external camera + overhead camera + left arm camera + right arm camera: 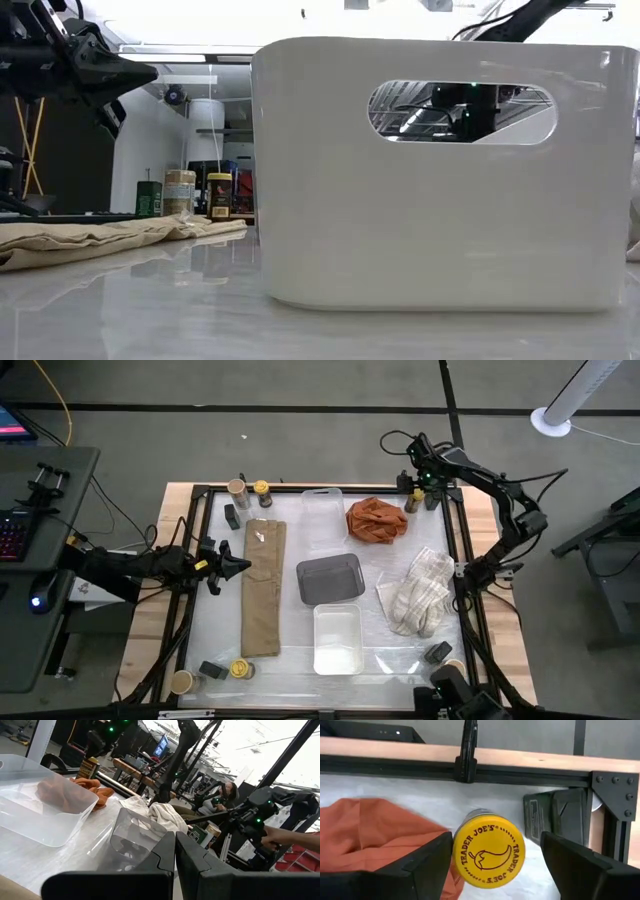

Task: Sort spices by type
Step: Put the top right yellow seasoning bottle into the transparent bin

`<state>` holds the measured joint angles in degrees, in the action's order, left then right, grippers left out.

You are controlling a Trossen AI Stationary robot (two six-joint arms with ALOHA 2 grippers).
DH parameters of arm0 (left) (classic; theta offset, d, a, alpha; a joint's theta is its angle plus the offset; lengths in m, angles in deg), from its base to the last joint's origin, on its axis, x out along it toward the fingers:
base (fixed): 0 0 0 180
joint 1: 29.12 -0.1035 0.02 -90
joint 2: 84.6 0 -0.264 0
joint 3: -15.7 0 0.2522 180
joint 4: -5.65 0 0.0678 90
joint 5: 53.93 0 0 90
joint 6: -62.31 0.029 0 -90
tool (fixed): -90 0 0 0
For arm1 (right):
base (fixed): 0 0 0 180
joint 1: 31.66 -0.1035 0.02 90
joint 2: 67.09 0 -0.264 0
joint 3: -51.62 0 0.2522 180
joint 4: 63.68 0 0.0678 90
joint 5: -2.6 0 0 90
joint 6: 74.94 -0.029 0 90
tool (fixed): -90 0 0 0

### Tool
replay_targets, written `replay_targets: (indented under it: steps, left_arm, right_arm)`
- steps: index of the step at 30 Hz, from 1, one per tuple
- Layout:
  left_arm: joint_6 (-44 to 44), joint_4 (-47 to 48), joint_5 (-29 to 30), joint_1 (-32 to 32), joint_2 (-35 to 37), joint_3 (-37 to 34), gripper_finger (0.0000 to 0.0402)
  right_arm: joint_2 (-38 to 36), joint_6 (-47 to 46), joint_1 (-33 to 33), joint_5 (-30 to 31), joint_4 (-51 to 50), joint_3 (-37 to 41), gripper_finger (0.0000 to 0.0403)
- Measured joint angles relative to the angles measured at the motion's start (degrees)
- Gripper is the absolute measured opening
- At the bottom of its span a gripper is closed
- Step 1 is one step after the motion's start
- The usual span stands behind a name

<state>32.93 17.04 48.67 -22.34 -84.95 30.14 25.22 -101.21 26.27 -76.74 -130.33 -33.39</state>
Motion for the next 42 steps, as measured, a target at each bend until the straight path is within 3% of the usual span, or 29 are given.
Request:
replay_targets:
  steps: [24,28,32,38,42]
  left_arm:
    - [0.0,0.0,0.0,0.0,0.0,0.0,0.0]
    - [0.0,0.0,0.0,0.0,0.0,0.0,0.0]
    - [0.0,0.0,0.0,0.0,0.0,0.0,0.0]
    - [0.0,0.0,0.0,0.0,0.0,0.0,0.0]
    - [0.0,0.0,0.0,0.0,0.0,0.0,0.0]
  right_arm:
    - [6.0,1.0,0.3,-0.7,1.2,0.0,0.0295]
    - [6.0,1.3,0.3,-0.7,1.6,0.0,0.0267]
    - [6.0,2.6,0.2,0.0,1.5,0.0,0.0209]
    - [3.0,5.8,-1.3,0.0,1.4,-0.4,0.0211]
    - [-0.4,9.8,-2.9,0.8,1.3,-5.7,0.0211]
